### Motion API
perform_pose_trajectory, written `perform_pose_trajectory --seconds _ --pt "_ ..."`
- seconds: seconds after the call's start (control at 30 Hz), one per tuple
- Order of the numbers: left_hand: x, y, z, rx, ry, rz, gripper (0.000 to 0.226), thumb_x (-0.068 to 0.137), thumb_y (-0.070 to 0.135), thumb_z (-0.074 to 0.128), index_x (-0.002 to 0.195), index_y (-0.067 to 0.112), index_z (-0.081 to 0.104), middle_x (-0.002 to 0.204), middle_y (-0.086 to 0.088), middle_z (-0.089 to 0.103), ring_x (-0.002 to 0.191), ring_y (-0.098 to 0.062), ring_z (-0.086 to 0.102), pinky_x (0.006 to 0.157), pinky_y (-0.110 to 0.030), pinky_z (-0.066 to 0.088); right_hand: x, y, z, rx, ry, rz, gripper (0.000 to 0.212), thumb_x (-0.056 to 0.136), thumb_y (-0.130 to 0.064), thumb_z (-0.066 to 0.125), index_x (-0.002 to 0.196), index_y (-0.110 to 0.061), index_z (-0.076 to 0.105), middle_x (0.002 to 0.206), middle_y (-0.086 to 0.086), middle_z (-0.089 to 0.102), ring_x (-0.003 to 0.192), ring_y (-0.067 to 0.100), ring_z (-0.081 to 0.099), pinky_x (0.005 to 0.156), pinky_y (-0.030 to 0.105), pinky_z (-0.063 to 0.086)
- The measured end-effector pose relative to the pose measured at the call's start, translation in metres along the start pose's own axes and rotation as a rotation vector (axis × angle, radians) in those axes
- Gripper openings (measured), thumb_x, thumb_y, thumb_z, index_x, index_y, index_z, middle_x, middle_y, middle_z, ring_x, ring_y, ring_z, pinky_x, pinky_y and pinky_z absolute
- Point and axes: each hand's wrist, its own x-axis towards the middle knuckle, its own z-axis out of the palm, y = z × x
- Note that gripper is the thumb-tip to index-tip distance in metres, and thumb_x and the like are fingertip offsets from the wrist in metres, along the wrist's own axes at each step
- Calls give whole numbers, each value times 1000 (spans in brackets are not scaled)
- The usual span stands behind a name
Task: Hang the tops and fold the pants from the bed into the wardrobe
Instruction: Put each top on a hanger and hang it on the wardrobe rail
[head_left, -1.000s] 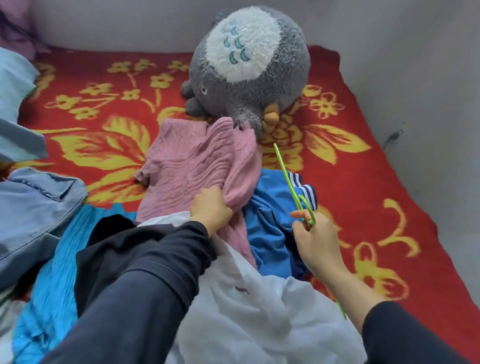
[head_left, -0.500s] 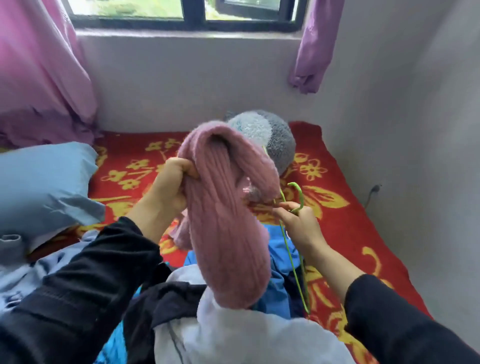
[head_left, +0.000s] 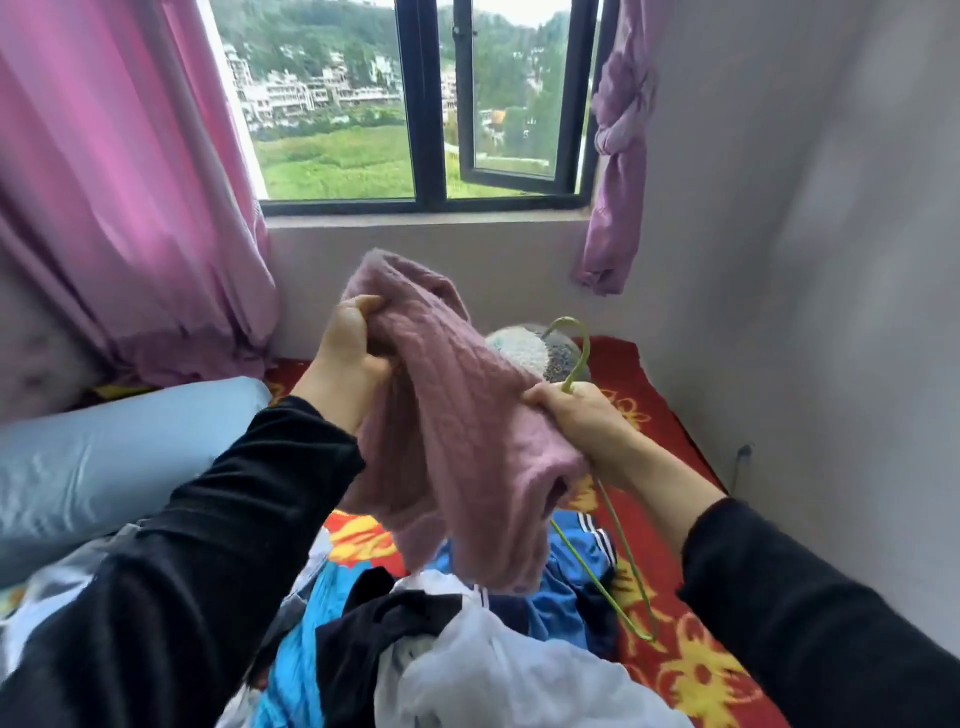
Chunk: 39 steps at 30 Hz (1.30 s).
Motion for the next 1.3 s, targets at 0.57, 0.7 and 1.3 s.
perform_pose_trajectory --seconds 0.57,0.7,1.3 --pt "-123 -113 -135 1075 -529 -364 78 59 47 79 129 41 44 116 9 66 101 -2 60 80 -20 44 -13 -69 69 104 101 83 35 83 -13 62 114 4 62 77 8 61 57 17 56 46 19 45" --pt "-122 -131 -127 981 -237 -34 15 91 33 63 101 21 64 87 10 70 88 -10 66 64 -10 49 -18 -93 61 170 152 25 33 89 -17 57 117 1 60 95 12 64 69 18 59 55 26 50" --pt "-90 36 -27 1296 -210 257 27 93 33 57 87 11 73 72 1 67 63 -11 60 59 -24 50 -66 -52 21 -11 -171 -107 47 67 -3 76 112 -12 66 56 -11 53 47 2 45 43 19 32"
